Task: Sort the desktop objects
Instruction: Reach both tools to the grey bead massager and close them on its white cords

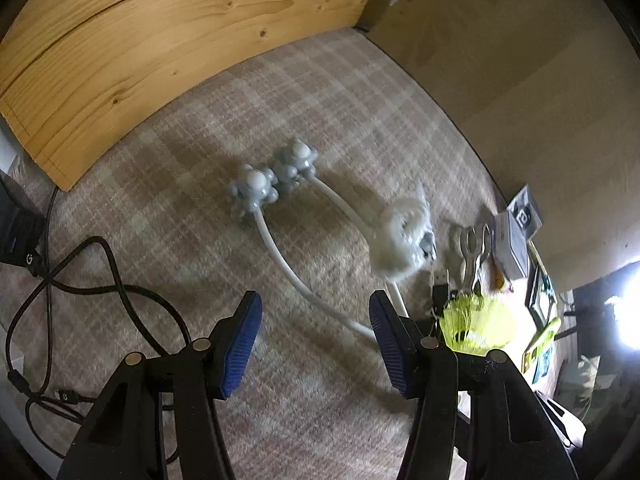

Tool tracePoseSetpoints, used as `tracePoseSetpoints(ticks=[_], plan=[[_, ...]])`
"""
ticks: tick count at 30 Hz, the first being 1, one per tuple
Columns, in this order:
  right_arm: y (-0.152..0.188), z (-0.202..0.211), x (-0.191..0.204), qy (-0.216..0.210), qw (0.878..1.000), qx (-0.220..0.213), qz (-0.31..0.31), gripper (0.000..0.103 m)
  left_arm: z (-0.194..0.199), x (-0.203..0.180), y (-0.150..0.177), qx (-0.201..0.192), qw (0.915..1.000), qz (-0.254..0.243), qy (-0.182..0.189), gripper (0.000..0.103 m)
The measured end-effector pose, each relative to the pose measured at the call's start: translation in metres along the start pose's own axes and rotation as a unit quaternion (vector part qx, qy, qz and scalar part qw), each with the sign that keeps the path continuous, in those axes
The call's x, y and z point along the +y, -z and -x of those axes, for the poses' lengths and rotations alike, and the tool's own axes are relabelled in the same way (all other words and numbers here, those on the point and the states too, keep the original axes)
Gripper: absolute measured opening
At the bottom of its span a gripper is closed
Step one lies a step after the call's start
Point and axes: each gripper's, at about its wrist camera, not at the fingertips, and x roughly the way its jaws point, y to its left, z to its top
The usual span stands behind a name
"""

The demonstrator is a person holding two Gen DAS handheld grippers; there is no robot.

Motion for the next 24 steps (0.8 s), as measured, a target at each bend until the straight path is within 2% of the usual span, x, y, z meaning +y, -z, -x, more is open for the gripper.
tracePoseSetpoints(ticks=[8,11,14,18,21,24], plan=[[-0.03,-0.04,0.002,0.003,1.0,0.02,-0.002,0.044,-0.009,0.01,-0.011,0.002,0.9998,0.019,0.003,0.052],[-0.038,-0.041,-0.001,-0.009,1.0,0.016,-0.015,0.043,-0.009,0.007,-0.014,-0.001,0.9999,0.012,0.001,0.052],[-0.043,-0.04,-0.006,-0.04,0.999,0.018,-0.032,0.04,-0.01,0.006,-0.018,-0.001,0.9999,0.01,0.003,0.052],[-0.051,-0.044,-0.012,-0.036,0.998,0.021,-0.044,0.038,-0.011,0.009,-0.021,-0.002,0.9999,0.012,0.007,0.051],[-0.055,-0.048,-0.015,-0.066,0.996,0.029,-0.061,0.038,-0.01,0.012,-0.021,-0.002,0.9999,0.011,0.008,0.049],[-0.057,-0.059,-0.003,-0.028,0.998,0.031,-0.039,0.034,-0.009,0.012,-0.022,-0.003,0.9999,0.01,0.007,0.048]])
